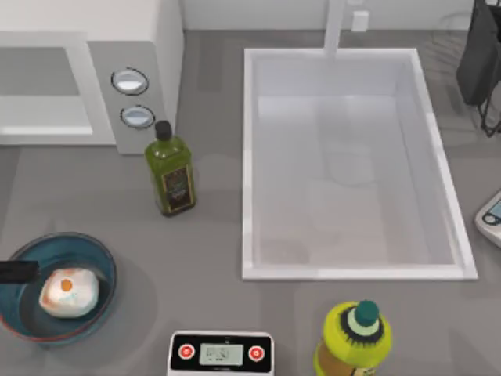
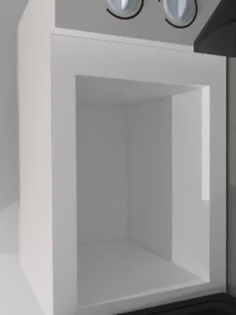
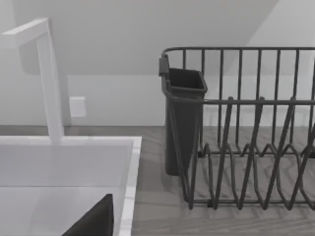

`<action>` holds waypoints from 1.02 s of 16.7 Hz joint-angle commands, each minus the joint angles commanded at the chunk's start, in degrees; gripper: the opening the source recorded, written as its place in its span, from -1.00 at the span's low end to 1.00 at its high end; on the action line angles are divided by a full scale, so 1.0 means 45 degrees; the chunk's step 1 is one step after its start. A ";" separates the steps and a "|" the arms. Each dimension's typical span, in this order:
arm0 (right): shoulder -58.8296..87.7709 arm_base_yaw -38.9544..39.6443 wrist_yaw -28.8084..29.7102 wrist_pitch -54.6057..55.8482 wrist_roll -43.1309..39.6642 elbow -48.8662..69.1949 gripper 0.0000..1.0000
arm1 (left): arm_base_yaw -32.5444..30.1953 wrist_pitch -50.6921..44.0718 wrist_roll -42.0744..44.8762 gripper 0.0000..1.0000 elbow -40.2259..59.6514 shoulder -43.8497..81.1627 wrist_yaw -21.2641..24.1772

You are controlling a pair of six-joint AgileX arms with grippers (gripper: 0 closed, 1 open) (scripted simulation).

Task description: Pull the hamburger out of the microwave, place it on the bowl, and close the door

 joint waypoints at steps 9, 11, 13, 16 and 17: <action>0.0000 0.0000 0.0000 0.0000 0.0000 0.0000 1.00 | 0.6266 -0.3723 0.5110 -1.00 0.6556 0.6899 0.4937; 0.0000 0.0000 0.0000 0.0000 0.0000 0.0000 1.00 | 0.8162 -0.4968 0.6483 -1.00 0.8697 0.9496 0.6191; 0.0000 0.0000 0.0000 0.0000 0.0000 0.0000 1.00 | 0.9935 -0.6265 0.7754 -1.00 1.0751 1.2100 0.7300; 0.0000 0.0000 0.0000 0.0000 0.0000 0.0000 1.00 | 1.2132 -0.8211 0.9378 -1.00 1.3394 1.5581 0.8619; 0.0000 0.0000 0.0000 0.0000 0.0000 0.0000 1.00 | 1.2721 -0.8824 0.9824 -1.00 1.4123 1.6511 0.8953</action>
